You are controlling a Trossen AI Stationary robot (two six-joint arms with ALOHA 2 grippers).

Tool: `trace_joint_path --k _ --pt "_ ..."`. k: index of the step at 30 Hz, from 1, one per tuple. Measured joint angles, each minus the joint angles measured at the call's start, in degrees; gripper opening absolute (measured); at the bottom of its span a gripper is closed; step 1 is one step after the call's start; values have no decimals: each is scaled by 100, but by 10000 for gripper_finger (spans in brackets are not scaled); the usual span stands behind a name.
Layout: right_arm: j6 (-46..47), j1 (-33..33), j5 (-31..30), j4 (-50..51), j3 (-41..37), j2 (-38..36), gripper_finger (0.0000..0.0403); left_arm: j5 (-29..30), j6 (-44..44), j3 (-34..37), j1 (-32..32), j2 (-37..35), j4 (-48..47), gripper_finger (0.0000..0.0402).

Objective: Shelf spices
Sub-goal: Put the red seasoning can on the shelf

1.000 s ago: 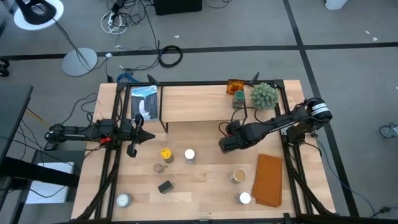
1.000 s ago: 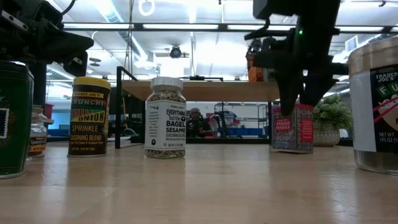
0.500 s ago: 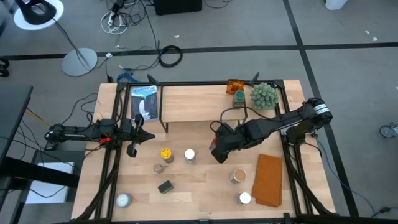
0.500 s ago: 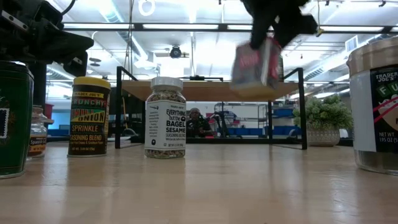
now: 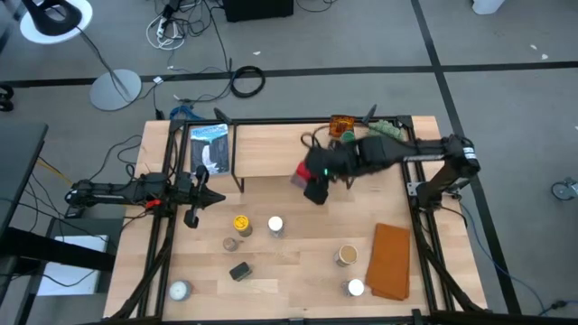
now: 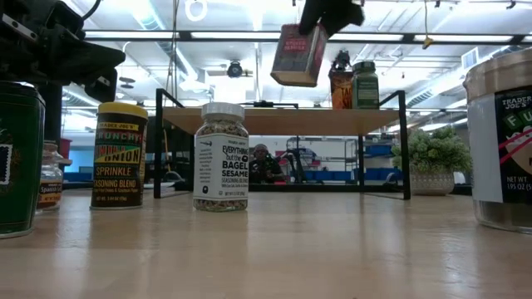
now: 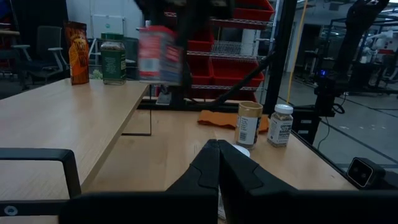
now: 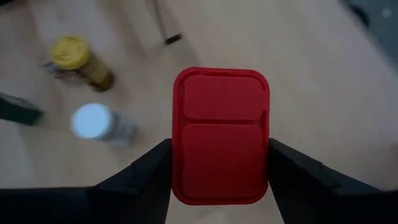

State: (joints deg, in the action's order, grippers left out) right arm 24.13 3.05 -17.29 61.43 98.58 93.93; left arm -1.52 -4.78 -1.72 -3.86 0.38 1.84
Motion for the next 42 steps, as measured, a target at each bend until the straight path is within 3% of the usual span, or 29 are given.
trace_joint_path --k 11,18,30,42 --pt "-2536 -1364 392 -75 163 -2 225 0 0 0 0 -1 0 7" --pt "-3825 -1820 596 -332 163 74 226 0 -1 0 -1 -1 -1 7" --pt "-4821 -2141 848 -586 163 289 234 -2 1 0 0 5 152 7" --pt "-5185 -2456 866 -567 158 345 235 0 1 0 -1 -1 215 7"
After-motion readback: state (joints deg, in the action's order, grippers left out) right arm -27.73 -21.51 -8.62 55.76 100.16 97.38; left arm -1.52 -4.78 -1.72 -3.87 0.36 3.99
